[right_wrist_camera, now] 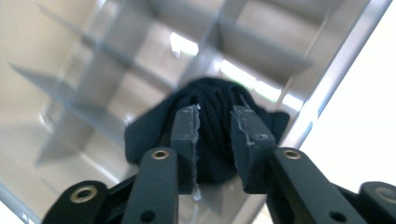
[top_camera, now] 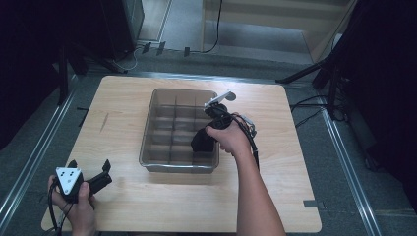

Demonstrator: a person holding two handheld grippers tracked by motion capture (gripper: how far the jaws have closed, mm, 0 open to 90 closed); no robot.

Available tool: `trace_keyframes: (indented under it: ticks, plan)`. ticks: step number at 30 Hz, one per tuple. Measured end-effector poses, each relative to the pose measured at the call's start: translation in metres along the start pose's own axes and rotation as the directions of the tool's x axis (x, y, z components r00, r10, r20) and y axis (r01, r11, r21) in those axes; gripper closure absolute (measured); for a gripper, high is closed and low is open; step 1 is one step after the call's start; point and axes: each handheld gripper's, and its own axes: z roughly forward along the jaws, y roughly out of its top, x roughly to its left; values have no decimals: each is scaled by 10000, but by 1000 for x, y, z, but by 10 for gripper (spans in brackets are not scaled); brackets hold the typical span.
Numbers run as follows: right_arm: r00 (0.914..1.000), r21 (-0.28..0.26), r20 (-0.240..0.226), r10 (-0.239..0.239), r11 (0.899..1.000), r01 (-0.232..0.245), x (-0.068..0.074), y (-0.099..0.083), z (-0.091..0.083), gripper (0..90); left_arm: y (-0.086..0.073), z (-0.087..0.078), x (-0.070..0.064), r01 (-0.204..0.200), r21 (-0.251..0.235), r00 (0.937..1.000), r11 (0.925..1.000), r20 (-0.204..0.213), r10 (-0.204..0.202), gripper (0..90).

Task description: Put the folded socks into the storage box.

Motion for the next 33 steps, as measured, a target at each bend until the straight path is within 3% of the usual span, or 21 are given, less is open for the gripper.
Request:
trace_keyframes:
  ticks: [3, 7, 9, 10, 11, 12, 13, 14, 16, 18, 20, 22, 25, 27, 29, 30, 33]
  plan:
    - [9999, -59, -73, 126, 9999, -126, 1, -4, 6, 774, 0, 0, 0, -46, 5, 10000, 10000, 7, 46, 0]
    - [9993, 313, 30, -383, 9988, 382, 7, -6, 12, 741, 0, 0, -1, -53, -21, 10000, 10000, 27, 53, 0]
    - [9993, 282, -20, -380, 9989, 381, 7, -5, 10, 725, 0, 0, -1, -50, -18, 10000, 10000, 27, 50, 0]
    - [9996, -179, -254, -159, 9997, 155, 6, -1, 0, 699, 0, 0, -1, -60, -27, 10000, 10000, 31, 60, 0]
    - [9996, -179, -254, -159, 9997, 155, 6, -1, 0, 699, 0, 0, -1, -62, -29, 10000, 10000, 33, 62, 0]
    - [9985, -756, -534, 139, 9970, -179, 4, 2, -10, 680, 0, 0, -1, -60, -28, 10000, 10000, 35, 60, 0]
    - [9985, -756, -534, 139, 9970, -179, 4, 2, -10, 680, 0, 0, -1, -54, -21, 10000, 10000, 36, 54, 0]
    - [9992, -1319, -260, 309, 9907, -341, 3, 4, -13, 632, 0, 0, -1, -50, -18, 10000, 10000, 35, 50, 0]
    - [9993, -1369, 4, 361, 9899, -357, 4, 4, -9, 647, 0, 0, -1, -43, -15, 10000, 10000, 28, 43, 0]
    - [9995, -1233, 22, 317, 9919, -312, 4, 4, -5, 654, 0, 0, -1, -50, -15, 10000, 10000, 39, 51, 0]
    - [10000, -508, 60, 58, 9987, -55, 8, 0, 11, 667, 0, 0, 0, -42, -18, 10000, 10000, 53, 42, 0]
    - [9998, -349, 87, -150, 9993, 153, 10, -2, 18, 664, 0, 0, 0, -46, -33, 10000, 10000, 68, 46, 0]
    - [9999, -614, -164, -22, 9981, 12, 8, -1, 13, 630, 0, 0, 0, -43, -33, 10000, 10000, 65, 43, 0]
    - [9988, -1110, -447, 207, 9935, -255, 2, 0, 0, 584, 0, 0, 0, -43, -34, 10000, 10000, 69, 43, 0]
    - [9985, -1371, -458, 286, 9899, -347, -2, -1, -6, 561, 0, 0, 0, -46, -19, 10000, 10000, 54, 46, 0]
    - [9990, -1815, -347, 268, 9829, -327, -8, -3, -16, 496, 0, 0, -1, -53, -21, 10000, 10000, 51, 53, 0]
    - [9997, -2138, -105, 218, 9766, -235, -14, -6, -24, 433, 0, 0, -1, -67, -16, 10000, 10000, 44, 67, 0]
